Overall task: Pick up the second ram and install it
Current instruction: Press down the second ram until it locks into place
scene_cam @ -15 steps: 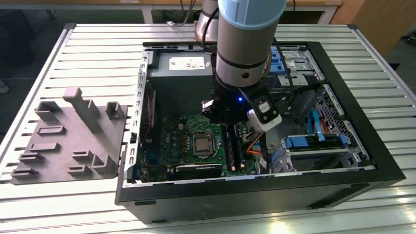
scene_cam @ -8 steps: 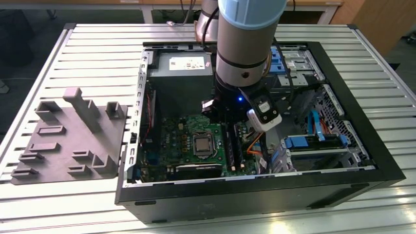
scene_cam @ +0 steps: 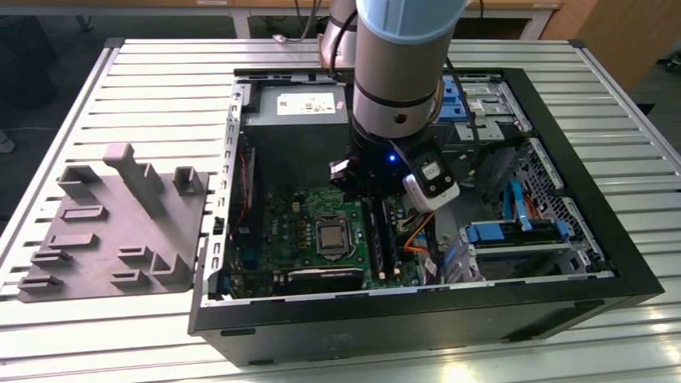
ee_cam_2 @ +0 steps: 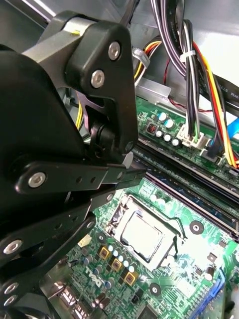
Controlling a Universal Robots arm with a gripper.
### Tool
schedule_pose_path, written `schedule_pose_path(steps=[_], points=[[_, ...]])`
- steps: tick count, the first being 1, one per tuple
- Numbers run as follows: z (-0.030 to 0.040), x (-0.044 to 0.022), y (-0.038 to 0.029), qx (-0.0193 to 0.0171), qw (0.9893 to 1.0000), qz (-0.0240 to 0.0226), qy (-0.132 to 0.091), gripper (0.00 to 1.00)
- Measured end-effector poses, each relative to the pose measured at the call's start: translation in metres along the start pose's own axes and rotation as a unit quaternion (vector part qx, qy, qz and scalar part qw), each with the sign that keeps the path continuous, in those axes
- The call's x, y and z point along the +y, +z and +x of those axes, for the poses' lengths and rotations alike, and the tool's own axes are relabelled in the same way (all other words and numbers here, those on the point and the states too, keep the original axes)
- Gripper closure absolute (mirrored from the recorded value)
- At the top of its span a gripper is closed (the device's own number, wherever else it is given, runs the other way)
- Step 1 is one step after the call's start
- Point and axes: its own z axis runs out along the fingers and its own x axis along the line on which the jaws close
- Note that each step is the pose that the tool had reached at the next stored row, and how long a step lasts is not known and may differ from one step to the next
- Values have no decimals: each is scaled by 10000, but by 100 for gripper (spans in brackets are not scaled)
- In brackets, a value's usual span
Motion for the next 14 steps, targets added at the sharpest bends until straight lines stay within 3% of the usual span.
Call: schedule_pose_path(steps=[14], points=[[8,64,2,0,10000,0,2,89]])
